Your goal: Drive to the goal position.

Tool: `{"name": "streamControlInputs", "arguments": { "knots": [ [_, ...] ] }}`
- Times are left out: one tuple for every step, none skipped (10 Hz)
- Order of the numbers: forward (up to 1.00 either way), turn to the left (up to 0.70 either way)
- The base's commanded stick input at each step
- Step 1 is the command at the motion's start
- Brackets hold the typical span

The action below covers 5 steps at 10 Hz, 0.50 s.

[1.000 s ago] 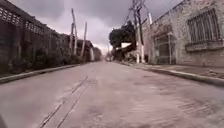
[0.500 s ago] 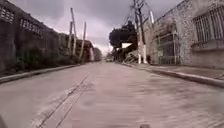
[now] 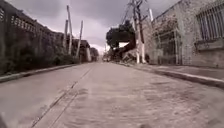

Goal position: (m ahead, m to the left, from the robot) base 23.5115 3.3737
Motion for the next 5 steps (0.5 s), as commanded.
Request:
{"name": "streamControlInputs", "arguments": {
  "knots": [
    [1.0, 0.0],
    [1.0, 0.0],
    [1.0, 0.0],
    [1.0, 0.0],
    [1.0, 0.0]
  ]
}}
